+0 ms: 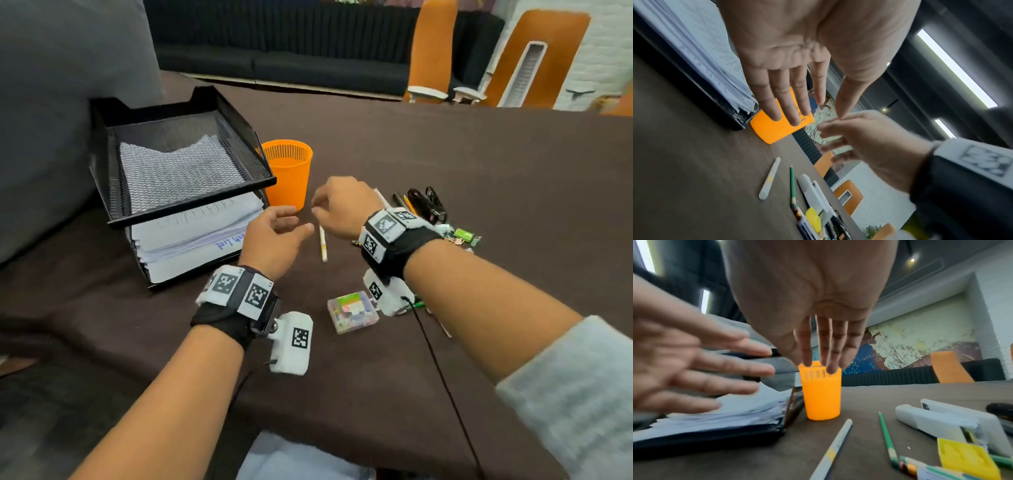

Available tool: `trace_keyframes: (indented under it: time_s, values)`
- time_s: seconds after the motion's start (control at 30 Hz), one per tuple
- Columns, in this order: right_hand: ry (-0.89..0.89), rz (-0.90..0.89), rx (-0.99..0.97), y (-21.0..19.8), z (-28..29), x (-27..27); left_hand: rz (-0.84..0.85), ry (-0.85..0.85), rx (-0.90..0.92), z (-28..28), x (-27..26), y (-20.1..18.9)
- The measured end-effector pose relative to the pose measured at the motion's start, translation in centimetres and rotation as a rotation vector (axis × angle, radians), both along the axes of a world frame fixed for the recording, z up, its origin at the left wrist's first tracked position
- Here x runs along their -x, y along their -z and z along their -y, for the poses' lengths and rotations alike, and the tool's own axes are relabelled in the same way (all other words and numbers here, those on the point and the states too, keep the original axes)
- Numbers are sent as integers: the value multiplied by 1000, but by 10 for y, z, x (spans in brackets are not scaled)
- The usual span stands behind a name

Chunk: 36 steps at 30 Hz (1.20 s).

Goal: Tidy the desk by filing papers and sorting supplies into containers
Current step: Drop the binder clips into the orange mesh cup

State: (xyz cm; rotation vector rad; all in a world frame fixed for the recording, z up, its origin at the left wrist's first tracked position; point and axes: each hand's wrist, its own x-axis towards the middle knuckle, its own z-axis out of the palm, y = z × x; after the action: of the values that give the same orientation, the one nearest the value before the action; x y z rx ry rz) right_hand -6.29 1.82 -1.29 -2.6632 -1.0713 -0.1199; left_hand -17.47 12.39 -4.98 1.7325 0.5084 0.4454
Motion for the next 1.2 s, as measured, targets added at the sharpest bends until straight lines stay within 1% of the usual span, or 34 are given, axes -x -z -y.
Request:
trace_keyframes:
  time_s: [0.03, 0.1, 0.17, 0.23, 0.3, 0.4, 0.47, 0.53, 0.6, 0.67, 0.73, 0.83, 0.93, 0.97, 1.03, 1.07, 1.13, 1.17, 1.2]
  values:
    - [19, -22, 52, 8, -8, -8, -20, -5, -2, -6, -3, -2]
    - [76, -78, 43, 14, -25, -23, -36, -19, -7, -16, -5, -6]
    - [110, -37, 38, 4, -46, -37, -32, -40, 16, -26, -5, -7]
    - [101, 6, 80, -9, -65, -48, -43, -46, 36, -33, -5, -8]
    - [86, -24, 161, -15, -81, -61, -53, -49, 45, -38, -9, -8]
    - [70, -75, 249, -11, -94, -77, -38, -49, 53, -42, -20, -9]
    - [81, -62, 243, -7, -91, -78, -20, -47, 44, -43, -29, -10]
    - [73, -13, 168, -9, -76, -72, 0, -35, 23, -42, -36, -10]
    - [63, 21, 30, -16, -51, -62, 22, -26, -10, -37, -40, -10]
    - [54, 40, -71, -27, -19, -49, 21, -32, -100, -27, -42, -8]
    - [15, 54, -131, -40, 18, -31, 16, -16, -204, -14, -42, -6]
    - [-68, -25, -170, -55, 73, 7, 82, 44, -251, 13, -36, -10]
    - [-79, -91, -199, -51, 117, 36, 132, 158, -191, 48, -25, -15]
    - [-68, -123, -224, -47, 129, 41, 141, 184, -182, 59, -20, -15]
    - [-30, -229, -322, -37, 152, 48, 152, 185, -202, 78, -11, -12]
    - [7, -283, -403, -30, 163, 50, 147, 173, -216, 84, -7, -9]
    - [143, -308, -512, -9, 182, 52, 99, 151, -230, 92, 3, 0]
    - [231, -296, -502, 5, 191, 54, 74, 147, -225, 95, 9, 4]
    - [323, -288, -430, 22, 197, 56, 59, 151, -214, 98, 16, 6]
